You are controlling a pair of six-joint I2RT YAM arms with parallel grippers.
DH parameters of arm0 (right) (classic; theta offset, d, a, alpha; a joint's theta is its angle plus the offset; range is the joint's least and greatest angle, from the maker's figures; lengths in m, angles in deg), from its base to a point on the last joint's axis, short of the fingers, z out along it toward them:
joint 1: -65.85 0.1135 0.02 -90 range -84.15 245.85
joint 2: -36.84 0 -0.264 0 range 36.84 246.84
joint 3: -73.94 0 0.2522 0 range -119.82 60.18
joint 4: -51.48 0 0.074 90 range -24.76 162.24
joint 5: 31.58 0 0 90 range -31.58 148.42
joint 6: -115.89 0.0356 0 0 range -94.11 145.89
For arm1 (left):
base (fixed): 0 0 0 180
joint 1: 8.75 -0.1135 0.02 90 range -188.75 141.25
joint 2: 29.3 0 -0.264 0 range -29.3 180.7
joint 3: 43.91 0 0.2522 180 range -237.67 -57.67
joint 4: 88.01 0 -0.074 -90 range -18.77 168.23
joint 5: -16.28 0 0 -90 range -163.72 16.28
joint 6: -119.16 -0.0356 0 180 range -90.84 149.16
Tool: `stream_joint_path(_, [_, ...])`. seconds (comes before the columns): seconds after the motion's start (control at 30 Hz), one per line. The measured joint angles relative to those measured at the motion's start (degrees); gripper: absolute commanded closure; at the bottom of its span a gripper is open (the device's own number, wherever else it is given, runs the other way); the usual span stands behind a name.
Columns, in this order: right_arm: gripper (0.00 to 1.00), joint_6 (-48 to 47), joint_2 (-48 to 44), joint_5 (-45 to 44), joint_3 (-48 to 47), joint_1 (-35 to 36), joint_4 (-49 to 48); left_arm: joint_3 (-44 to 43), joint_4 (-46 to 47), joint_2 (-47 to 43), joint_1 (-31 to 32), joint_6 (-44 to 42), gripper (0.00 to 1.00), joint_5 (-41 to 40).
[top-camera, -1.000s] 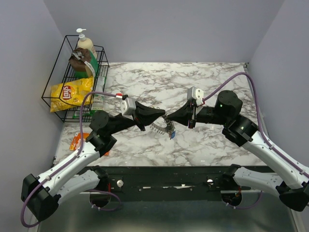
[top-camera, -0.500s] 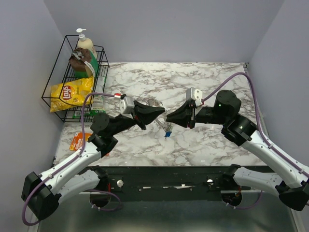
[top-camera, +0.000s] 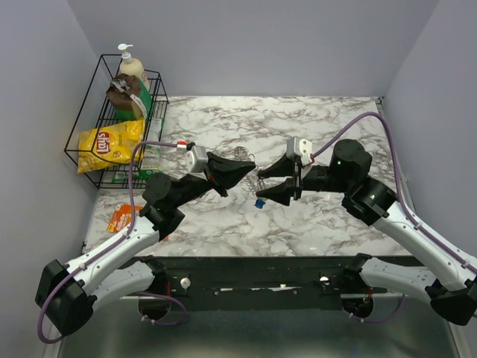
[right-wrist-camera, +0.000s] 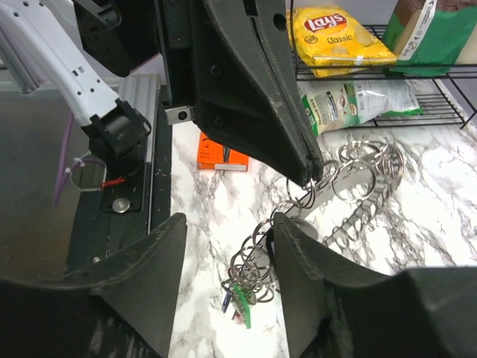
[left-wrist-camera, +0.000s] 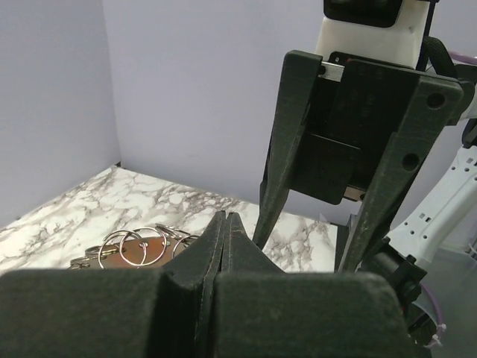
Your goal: Put the keys on the keyring
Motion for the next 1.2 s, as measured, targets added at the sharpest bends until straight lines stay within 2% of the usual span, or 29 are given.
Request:
stream_joint_path(0.2, [0.18,-0.2,-2.2,-2.7,0.7,0.0,1.2,0.0,0.0,-0.1,0.0,-1.4,1.00,-1.2])
stream_joint_path(0.5, [0.05,0.3,-6.9,-8.5,2.5,0.0,0.6,0.0,-1.4,-0.5,0.0,-3.7,1.00,-1.9])
stream_joint_path(0.87, [0.00,0.3,-7.6,-11.3,5.2,0.0,-0.6,0.0,-1.7,0.3,0.0,-5.9,1.00,-3.0])
stream_joint_path(1.2, [0.00,0.3,-7.6,-11.5,8.0,0.0,-0.7,0.6,-1.8,7.3,0.0,-7.2,1.00,-3.8])
